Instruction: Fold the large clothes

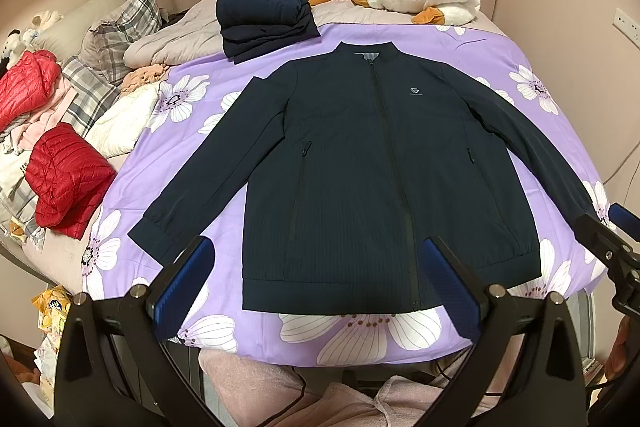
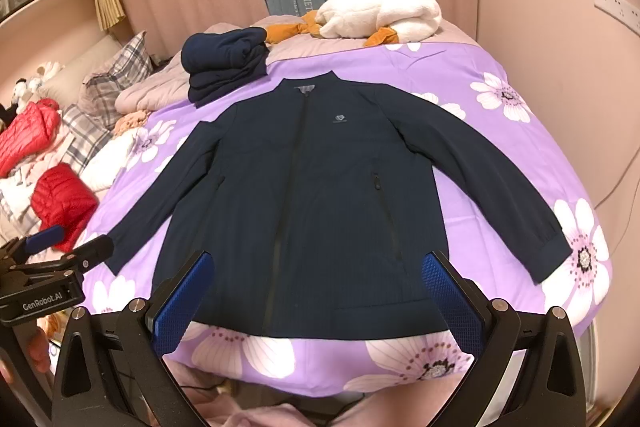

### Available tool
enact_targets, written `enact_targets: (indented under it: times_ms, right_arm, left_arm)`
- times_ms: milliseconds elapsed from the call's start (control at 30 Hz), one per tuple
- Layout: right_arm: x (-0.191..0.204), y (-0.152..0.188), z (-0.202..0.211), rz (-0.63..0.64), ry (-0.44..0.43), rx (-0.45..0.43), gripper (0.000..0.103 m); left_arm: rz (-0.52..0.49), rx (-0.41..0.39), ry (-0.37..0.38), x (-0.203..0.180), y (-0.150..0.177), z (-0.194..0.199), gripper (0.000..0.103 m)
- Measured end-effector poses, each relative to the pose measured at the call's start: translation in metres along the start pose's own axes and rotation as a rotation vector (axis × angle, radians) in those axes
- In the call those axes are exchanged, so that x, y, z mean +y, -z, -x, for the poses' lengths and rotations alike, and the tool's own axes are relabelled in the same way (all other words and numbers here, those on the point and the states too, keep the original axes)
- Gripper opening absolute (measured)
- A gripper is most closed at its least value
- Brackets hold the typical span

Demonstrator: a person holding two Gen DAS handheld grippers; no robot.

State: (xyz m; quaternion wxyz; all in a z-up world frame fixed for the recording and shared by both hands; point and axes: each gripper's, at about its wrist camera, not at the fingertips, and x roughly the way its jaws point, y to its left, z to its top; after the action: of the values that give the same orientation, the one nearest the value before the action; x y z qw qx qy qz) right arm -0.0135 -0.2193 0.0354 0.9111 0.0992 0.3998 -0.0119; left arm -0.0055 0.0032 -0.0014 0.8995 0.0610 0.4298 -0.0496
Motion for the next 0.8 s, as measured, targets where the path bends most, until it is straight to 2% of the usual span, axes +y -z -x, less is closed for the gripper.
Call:
enact_targets:
  times_ms: [333, 500, 667, 800]
  right_arm:
    - [0.0, -0.001, -0.001, -0.017, 0.002, 0.002, 0.103]
    - [-0.018, -0.001, -0.006, -0.089, -0.056, -0.024, 0.103]
    - [-0.064, 0.005, -0.023, -0.225, -0.127, -0.05, 0.103]
    - [-0.141, 0.028, -0.037, -0.458, -0.136, -0.134, 0.103]
  left_arm:
    - [0.003, 0.001, 0.011, 0.0, 0.001, -0.002, 0.103]
    - [0.058, 0.011, 0.14, 0.006, -0.001, -0.011, 0.103]
    - [0.143, 0.029, 0.259, 0.013, -0.005, -0.042, 0.103]
    - [0.233, 0.038, 0.373, 0.014, -0.004, -0.072, 0.103]
